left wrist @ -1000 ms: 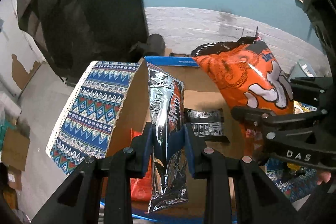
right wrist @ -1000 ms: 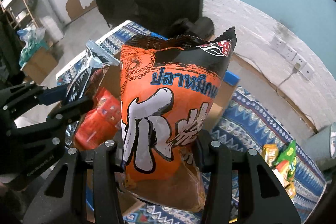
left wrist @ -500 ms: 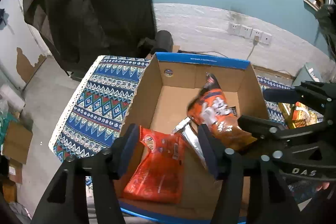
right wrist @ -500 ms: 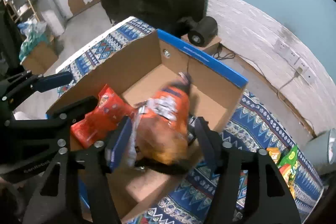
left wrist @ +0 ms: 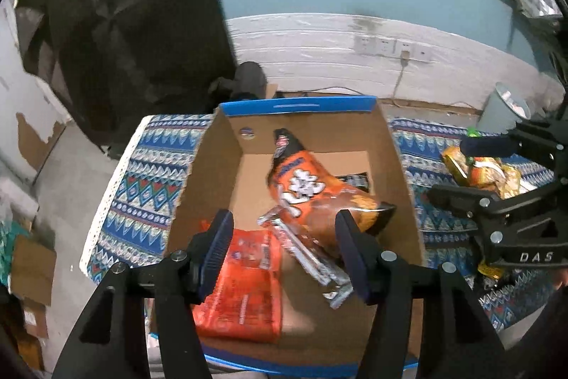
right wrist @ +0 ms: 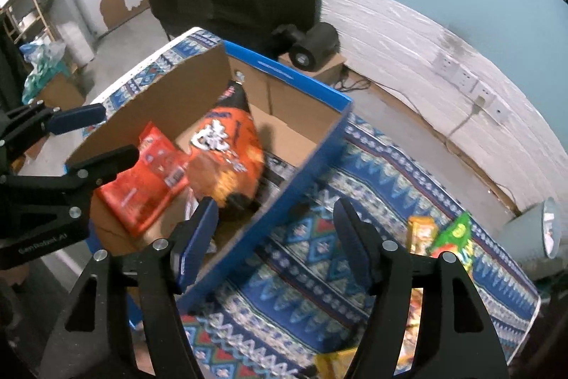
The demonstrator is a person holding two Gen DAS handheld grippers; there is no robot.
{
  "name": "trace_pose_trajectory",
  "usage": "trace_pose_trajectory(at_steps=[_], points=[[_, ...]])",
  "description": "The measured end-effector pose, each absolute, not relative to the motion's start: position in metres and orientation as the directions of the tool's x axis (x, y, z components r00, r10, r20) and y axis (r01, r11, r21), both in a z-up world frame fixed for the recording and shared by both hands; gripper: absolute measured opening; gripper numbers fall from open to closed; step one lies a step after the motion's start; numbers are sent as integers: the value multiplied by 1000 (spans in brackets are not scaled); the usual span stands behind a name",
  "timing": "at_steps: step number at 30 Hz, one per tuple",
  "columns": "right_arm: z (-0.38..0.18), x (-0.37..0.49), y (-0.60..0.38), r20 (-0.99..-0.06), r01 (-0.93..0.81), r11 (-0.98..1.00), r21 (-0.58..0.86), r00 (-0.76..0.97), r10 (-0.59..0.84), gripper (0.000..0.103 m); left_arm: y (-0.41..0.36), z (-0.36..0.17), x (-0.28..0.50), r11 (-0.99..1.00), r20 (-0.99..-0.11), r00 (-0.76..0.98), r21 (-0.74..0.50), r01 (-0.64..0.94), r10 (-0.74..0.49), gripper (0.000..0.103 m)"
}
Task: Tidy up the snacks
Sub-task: 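Move both tools back toward the yellow stick packs on the pile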
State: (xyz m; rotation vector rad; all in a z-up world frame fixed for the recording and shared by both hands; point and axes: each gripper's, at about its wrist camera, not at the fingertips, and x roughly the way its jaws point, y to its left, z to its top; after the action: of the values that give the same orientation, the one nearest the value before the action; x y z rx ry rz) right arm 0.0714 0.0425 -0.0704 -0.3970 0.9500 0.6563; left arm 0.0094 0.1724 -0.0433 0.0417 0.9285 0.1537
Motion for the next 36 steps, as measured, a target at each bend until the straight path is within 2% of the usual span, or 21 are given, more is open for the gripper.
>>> trace_pose_trajectory(at_steps=[22,36], points=[[-63,65,-92,-844,-554,830,-67,475,249,73,50,-50,21,979,-826,563,120,163,8,67],[-60,53,-169,-839,-466,882,-71,507,200,75,-21,-63,37,950,-864,497,81,301,-84,70]])
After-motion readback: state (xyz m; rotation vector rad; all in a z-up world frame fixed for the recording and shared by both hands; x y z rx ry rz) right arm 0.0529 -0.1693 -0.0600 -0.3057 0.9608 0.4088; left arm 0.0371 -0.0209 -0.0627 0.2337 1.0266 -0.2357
